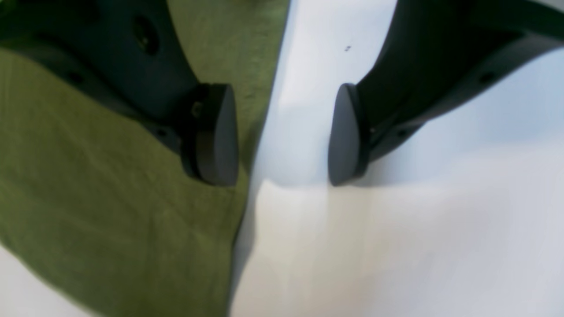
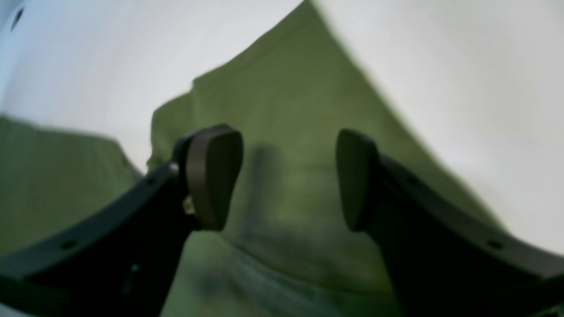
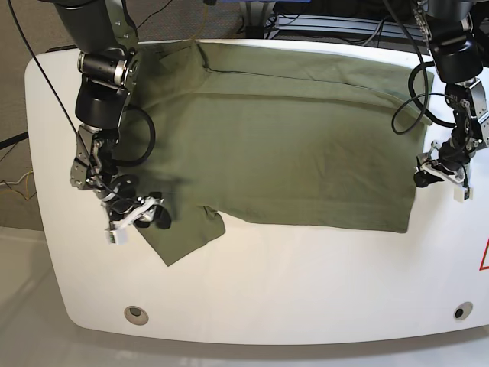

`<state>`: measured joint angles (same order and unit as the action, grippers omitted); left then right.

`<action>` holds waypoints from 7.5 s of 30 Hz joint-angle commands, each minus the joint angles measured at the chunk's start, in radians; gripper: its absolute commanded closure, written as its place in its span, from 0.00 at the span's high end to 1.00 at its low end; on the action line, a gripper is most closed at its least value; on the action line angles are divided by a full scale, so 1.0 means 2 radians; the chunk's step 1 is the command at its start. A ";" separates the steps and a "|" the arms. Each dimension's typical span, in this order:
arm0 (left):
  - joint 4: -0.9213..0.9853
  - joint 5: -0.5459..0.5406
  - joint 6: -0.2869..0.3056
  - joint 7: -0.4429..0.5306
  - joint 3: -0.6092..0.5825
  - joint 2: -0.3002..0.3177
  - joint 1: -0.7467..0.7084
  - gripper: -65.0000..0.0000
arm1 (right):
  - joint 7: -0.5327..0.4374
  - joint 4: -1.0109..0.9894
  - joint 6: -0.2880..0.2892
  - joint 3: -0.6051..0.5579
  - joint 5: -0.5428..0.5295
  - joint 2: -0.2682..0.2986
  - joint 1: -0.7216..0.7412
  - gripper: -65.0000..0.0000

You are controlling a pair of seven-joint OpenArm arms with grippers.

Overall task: Fold the T-shirt properly
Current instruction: 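Lower both grippers to the shirt's side edges near the sleeve and hem, then position both open grippers over the side edges and close on the fabric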

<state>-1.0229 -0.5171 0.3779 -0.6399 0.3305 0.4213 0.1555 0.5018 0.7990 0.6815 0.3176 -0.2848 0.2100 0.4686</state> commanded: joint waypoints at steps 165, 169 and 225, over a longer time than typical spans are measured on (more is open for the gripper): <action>0.127 0.005 0.057 0.083 -0.023 -0.032 0.089 0.45 | -0.080 -0.040 0.005 0.005 0.039 0.010 0.006 0.56; 0.129 0.003 0.059 0.083 -0.024 -0.031 0.087 0.46 | -0.081 -0.041 0.003 0.004 0.040 0.009 0.003 0.56; 0.107 -0.008 0.062 0.075 -0.036 -0.027 0.089 0.00 | -0.062 -0.068 -0.005 0.010 0.149 0.030 0.039 0.55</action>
<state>-0.7879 -0.5270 0.4950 -0.4877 0.2584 0.3500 0.3134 0.3683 0.6697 0.6960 0.3309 -0.0143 0.2428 0.5159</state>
